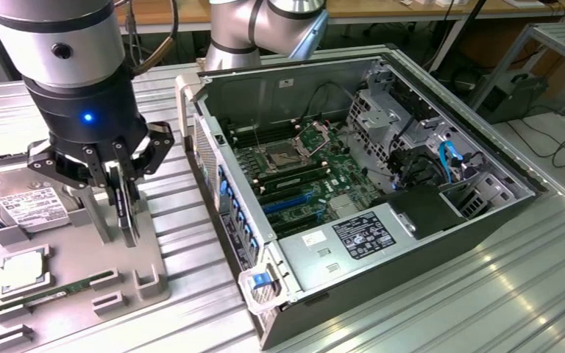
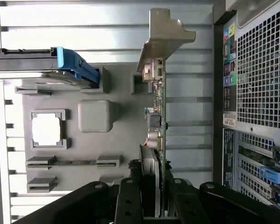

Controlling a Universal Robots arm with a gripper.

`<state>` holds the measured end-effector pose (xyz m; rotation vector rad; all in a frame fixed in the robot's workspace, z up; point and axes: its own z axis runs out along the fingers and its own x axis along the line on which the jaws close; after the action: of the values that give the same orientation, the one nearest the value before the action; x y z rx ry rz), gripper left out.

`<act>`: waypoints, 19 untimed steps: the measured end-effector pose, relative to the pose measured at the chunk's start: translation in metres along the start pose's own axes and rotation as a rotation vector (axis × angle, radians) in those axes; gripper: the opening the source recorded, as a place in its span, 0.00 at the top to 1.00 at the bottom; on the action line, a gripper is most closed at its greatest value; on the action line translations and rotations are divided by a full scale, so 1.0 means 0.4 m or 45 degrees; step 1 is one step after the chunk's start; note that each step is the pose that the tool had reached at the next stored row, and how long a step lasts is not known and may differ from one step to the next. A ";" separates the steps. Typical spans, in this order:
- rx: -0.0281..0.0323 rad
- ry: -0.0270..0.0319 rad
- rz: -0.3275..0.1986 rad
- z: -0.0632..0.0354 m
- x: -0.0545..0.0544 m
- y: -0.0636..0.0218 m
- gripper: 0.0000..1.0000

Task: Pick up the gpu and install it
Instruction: 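Pick up the gpu and move the gpu toward the slot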

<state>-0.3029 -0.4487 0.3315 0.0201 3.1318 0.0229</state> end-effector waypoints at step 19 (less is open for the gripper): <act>0.0020 0.0002 -0.014 -0.073 -0.001 0.004 0.73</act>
<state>-0.3029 -0.4476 0.3608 0.0032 3.1320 0.0204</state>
